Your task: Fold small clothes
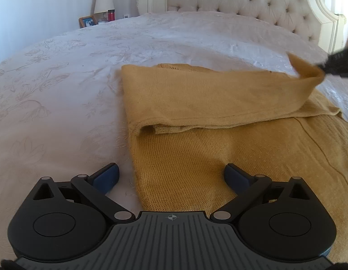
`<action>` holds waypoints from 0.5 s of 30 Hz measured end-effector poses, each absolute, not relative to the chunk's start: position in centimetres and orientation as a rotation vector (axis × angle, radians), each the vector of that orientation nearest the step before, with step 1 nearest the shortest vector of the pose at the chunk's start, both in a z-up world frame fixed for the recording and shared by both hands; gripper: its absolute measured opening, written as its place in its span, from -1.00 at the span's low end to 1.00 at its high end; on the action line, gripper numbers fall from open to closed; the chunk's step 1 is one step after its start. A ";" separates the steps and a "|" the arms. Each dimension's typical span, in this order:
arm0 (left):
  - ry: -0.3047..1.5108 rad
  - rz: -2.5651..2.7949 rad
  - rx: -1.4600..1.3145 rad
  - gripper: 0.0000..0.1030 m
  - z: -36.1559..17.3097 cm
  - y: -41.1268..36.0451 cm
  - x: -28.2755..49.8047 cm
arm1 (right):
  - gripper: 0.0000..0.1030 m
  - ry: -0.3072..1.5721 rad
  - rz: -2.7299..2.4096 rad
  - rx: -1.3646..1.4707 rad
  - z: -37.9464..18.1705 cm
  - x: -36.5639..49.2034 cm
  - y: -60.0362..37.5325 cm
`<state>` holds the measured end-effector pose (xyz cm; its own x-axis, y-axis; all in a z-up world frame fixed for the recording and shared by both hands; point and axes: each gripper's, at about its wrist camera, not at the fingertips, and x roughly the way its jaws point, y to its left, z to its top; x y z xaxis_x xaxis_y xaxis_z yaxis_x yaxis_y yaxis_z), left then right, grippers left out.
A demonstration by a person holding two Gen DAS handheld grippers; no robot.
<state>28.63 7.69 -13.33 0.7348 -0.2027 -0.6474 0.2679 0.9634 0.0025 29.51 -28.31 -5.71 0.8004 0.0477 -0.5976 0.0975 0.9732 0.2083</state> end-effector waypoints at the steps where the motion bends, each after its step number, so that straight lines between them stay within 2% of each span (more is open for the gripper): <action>1: 0.699 -0.259 0.098 0.98 -13.3 7.7 28.6 | -0.50 0.682 -0.052 0.224 -6.3 29.6 -28.7; 7: 0.698 -0.257 0.100 0.98 -13.3 7.6 28.6 | -0.49 0.692 -0.081 0.311 -7.7 28.7 -31.1; 9: 0.699 -0.258 0.099 0.98 -13.3 7.6 28.6 | -0.36 0.689 -0.068 0.321 -7.9 28.9 -31.4; 11: 0.699 -0.258 0.100 0.98 -13.3 7.6 28.6 | -0.06 0.682 -0.063 0.322 -8.1 29.2 -31.2; 14: 0.699 -0.258 0.100 0.98 -13.3 7.7 28.6 | 0.13 0.686 -0.052 0.307 -8.6 30.1 -30.9; 15: 0.699 -0.258 0.100 0.98 -13.3 7.7 28.6 | 0.14 0.699 -0.053 0.291 -8.8 30.7 -30.7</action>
<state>28.60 7.66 -13.32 0.7354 -0.2013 -0.6470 0.2677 0.9635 0.0046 30.68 -30.69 -8.81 0.7659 0.0486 -0.6411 0.1450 0.9584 0.2458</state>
